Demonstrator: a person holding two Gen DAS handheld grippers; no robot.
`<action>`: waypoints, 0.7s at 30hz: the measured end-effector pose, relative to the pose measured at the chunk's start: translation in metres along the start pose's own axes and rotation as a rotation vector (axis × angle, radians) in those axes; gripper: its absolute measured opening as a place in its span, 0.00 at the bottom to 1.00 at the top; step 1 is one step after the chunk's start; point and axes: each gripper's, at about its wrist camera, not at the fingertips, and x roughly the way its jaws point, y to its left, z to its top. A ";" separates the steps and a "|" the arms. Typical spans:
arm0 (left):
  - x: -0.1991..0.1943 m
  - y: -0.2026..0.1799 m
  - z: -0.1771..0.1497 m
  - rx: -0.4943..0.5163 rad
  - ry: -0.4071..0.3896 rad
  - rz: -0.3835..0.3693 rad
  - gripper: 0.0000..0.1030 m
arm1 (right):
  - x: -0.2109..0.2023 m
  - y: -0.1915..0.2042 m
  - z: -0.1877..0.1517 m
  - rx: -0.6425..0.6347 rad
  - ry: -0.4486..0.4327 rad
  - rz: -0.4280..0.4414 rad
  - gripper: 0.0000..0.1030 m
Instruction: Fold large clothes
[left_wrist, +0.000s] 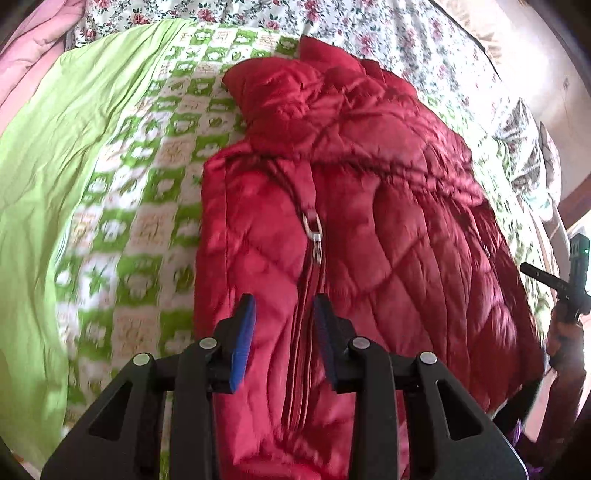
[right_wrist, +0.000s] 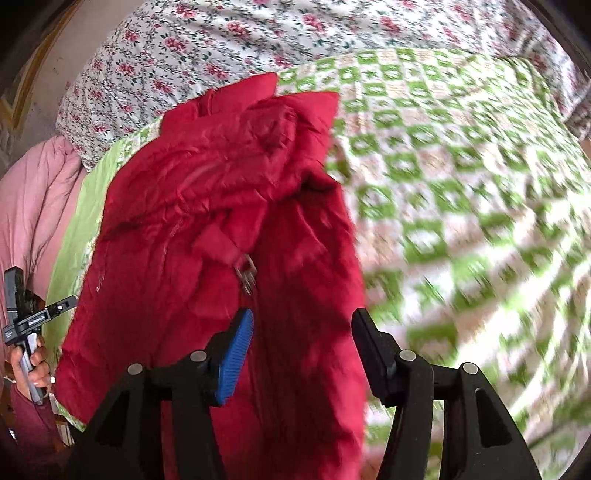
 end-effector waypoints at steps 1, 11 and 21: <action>-0.002 0.001 -0.005 0.002 0.009 0.000 0.32 | -0.004 -0.003 -0.006 0.001 0.001 -0.011 0.56; -0.015 0.011 -0.044 0.019 0.063 0.024 0.41 | -0.020 -0.014 -0.060 0.018 0.061 -0.050 0.62; -0.014 0.025 -0.066 -0.024 0.114 0.013 0.47 | -0.033 -0.012 -0.083 0.011 0.084 -0.033 0.61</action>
